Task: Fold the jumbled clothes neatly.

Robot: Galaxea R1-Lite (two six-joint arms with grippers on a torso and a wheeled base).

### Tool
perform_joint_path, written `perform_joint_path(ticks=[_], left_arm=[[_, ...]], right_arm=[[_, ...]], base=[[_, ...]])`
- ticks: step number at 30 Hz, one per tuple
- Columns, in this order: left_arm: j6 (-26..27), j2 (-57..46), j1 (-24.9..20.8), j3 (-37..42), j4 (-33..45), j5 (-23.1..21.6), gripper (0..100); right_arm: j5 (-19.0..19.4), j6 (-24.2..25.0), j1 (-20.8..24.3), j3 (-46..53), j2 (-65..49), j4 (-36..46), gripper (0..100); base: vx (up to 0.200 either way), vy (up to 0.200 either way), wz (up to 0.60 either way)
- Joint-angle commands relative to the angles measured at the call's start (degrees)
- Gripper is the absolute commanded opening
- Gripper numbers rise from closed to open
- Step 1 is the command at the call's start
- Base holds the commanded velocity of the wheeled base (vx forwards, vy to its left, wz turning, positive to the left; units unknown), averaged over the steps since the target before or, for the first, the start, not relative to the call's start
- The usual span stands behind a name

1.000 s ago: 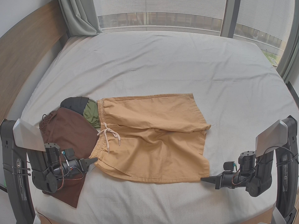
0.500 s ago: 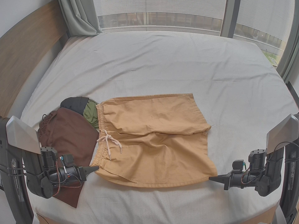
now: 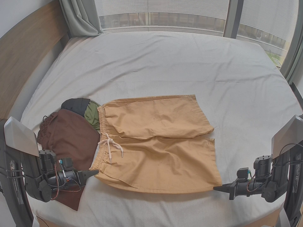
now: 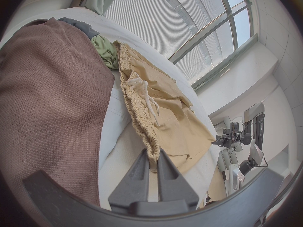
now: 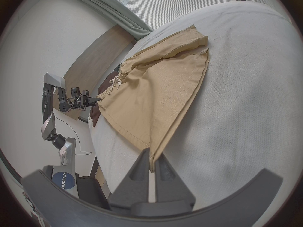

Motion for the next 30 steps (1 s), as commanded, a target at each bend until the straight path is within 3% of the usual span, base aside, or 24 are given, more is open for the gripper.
perform_joint_path(ticks=[1, 14, 19, 30], left_arm=[[0.0, -0.1, 0.1, 0.2, 0.0, 0.0, 0], [0.7, -0.7, 0.2, 4.0, -0.1, 0.1, 0], [5.9, -0.4, 0.7, 6.0, 0.0, -0.3, 0], [14.2, -0.2, 2.1, 10.0, 0.0, -3.8, 0]], right_arm=[[0.0, -0.1, -0.8, 0.4, 0.2, 0.0, 0], [0.0, -1.1, 0.2, 2.5, 0.5, 0.0, 0], [0.0, -5.1, -0.3, 3.7, 0.7, 0.0, 0], [0.1, -6.8, -0.1, 4.0, 1.7, 0.1, 0]], base=[[0.000, 0.000, 0.00], [0.000, 0.000, 0.00], [0.000, 0.000, 0.00], [0.000, 0.000, 0.00]])
